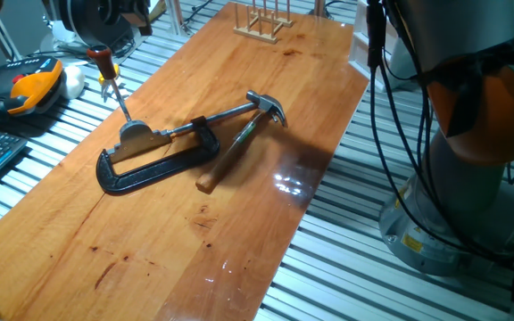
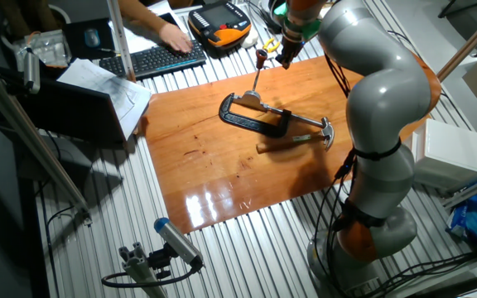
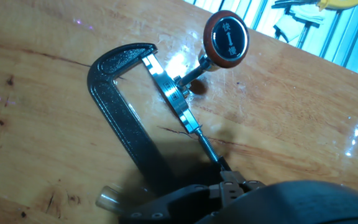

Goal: Pull up the lever

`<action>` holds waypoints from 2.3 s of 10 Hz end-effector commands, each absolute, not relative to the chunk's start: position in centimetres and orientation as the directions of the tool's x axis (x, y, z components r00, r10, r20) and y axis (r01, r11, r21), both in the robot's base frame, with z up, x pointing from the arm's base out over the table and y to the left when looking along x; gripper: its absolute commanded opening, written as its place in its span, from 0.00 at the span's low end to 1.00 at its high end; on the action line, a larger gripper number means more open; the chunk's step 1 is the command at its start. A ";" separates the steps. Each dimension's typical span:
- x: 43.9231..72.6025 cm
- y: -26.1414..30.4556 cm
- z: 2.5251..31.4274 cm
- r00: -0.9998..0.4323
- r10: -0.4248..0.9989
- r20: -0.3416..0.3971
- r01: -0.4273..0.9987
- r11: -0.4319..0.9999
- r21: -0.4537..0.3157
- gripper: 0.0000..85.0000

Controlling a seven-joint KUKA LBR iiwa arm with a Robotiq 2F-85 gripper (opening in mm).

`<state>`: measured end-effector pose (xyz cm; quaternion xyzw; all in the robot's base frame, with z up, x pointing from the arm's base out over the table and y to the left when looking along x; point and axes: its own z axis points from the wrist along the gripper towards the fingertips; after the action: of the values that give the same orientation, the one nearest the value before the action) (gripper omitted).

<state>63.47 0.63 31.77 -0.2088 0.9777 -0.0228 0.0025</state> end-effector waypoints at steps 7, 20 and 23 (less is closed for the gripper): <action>63.5 1.6 32.4 -0.919 -0.393 0.039 -0.394 0.917 -0.053 0.00; 63.4 0.9 32.0 -0.952 -0.291 0.096 -0.288 0.957 0.046 0.00; 63.5 0.8 30.7 -0.953 -0.287 0.095 -0.282 0.958 0.060 0.00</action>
<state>63.44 0.92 30.53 -0.1439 0.9881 0.0209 -0.0511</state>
